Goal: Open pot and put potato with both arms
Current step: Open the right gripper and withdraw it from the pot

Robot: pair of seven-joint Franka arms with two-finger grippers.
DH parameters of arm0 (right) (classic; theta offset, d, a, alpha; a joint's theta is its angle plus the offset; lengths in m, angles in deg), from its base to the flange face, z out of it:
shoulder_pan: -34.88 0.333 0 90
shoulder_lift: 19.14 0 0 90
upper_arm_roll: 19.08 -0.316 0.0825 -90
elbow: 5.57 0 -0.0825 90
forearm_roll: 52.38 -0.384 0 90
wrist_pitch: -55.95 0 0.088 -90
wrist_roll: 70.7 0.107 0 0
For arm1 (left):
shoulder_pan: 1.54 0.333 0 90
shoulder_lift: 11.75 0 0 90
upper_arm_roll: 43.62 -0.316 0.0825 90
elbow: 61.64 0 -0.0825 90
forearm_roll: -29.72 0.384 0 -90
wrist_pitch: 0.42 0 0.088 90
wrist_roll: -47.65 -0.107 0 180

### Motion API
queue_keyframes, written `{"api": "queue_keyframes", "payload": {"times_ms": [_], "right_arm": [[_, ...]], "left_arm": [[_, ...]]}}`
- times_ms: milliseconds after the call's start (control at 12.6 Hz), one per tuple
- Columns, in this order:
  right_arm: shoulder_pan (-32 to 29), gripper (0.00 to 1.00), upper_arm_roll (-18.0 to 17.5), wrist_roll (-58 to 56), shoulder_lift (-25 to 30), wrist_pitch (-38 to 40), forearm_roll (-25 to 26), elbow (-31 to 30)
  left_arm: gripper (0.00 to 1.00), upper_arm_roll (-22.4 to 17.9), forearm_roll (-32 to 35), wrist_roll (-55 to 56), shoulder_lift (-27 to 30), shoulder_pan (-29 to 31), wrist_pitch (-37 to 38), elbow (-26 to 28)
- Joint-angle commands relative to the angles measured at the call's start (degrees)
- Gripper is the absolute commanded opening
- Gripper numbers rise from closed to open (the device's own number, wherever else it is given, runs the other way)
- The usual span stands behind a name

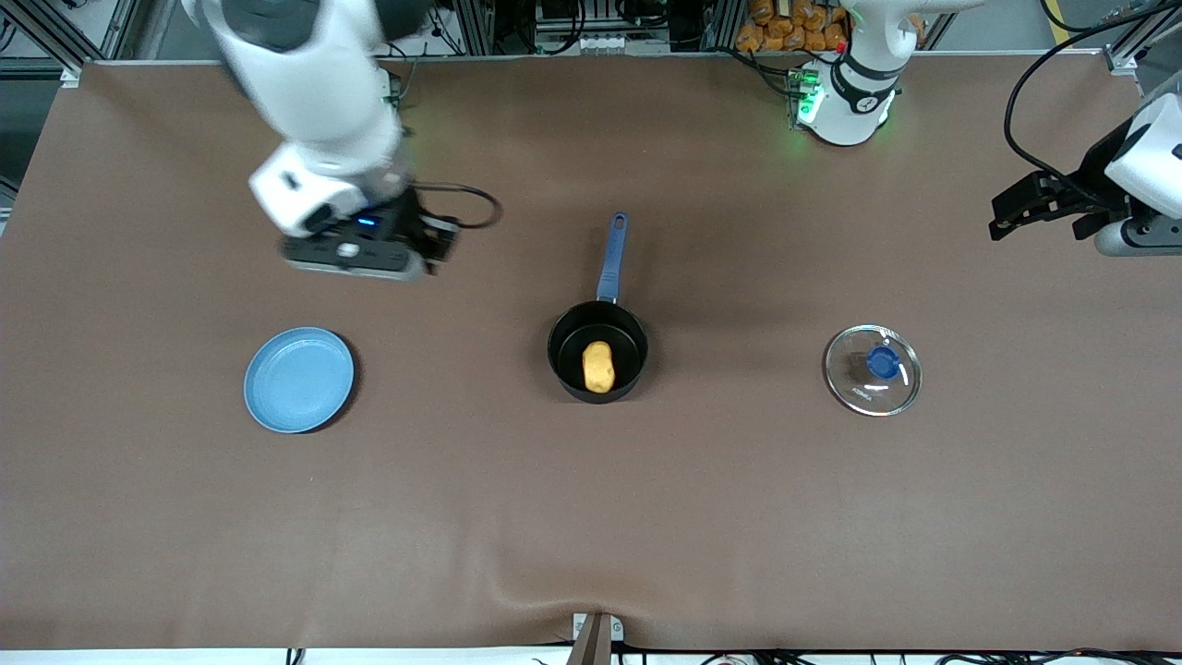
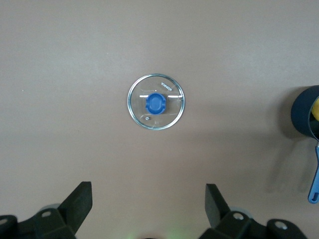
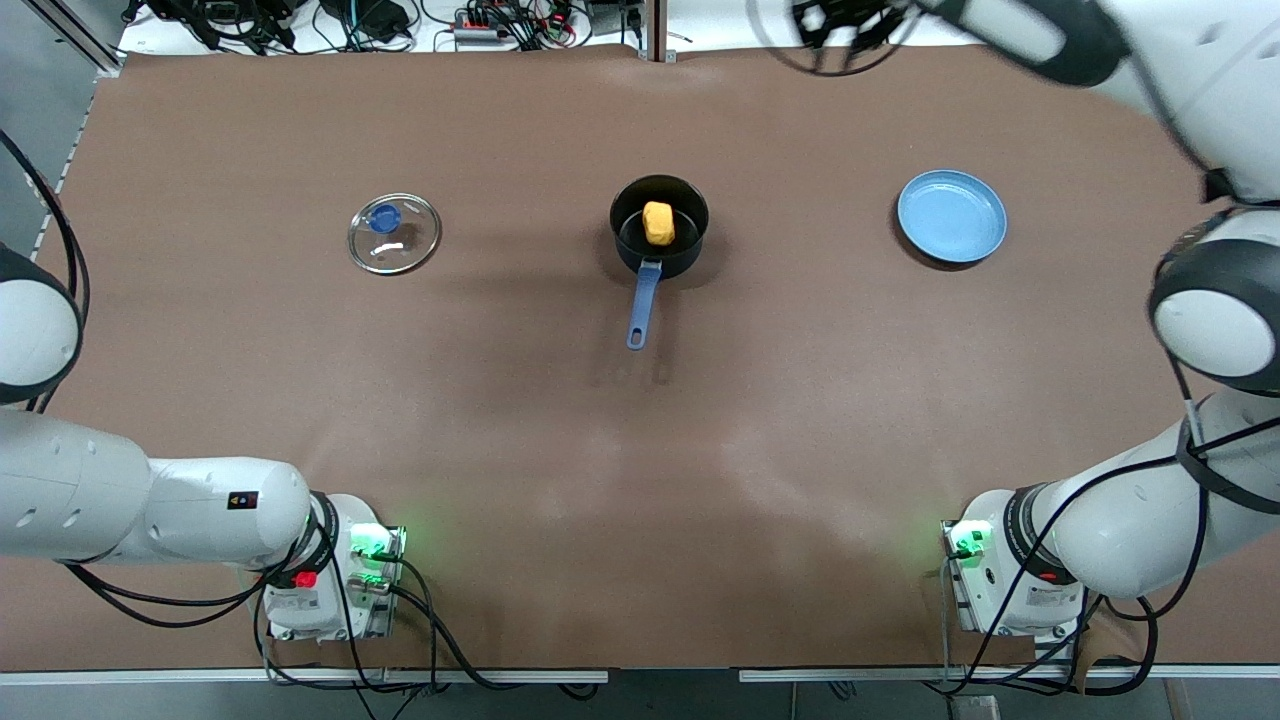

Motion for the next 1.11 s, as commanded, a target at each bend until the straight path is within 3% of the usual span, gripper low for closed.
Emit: {"api": "queue_keyframes", "payload": {"times_ms": [0, 79, 317, 554, 1029], "right_arm": [[-9.2, 0.88, -0.9, -12.3, 4.5, 6.3, -1.0, -1.1], [-12.8, 1.00, -0.9, -18.2, 4.5, 9.3, -1.0, 0.4], [-20.6, 1.00, -0.9, -29.1, 4.6, 13.1, -1.0, 1.5], [-26.4, 1.00, -1.0, -36.3, 4.5, 14.0, -1.0, 1.5], [-26.6, 1.00, -1.5, -36.3, 4.4, 13.7, -1.0, 1.5]], "left_arm": [[1.00, 0.8, 0.9, 1.6, 0.8, 0.0, 0.9, -0.6], [1.00, 0.9, 1.3, 1.8, 0.9, 0.0, 0.9, -0.5], [1.00, 3.6, 4.0, 2.1, 1.3, 0.1, 0.9, -0.4], [1.00, 3.7, 4.0, 2.3, 1.6, 0.5, 0.8, -0.3], [1.00, 3.1, 3.2, 2.0, 1.6, 0.6, 0.8, -0.6]]}}
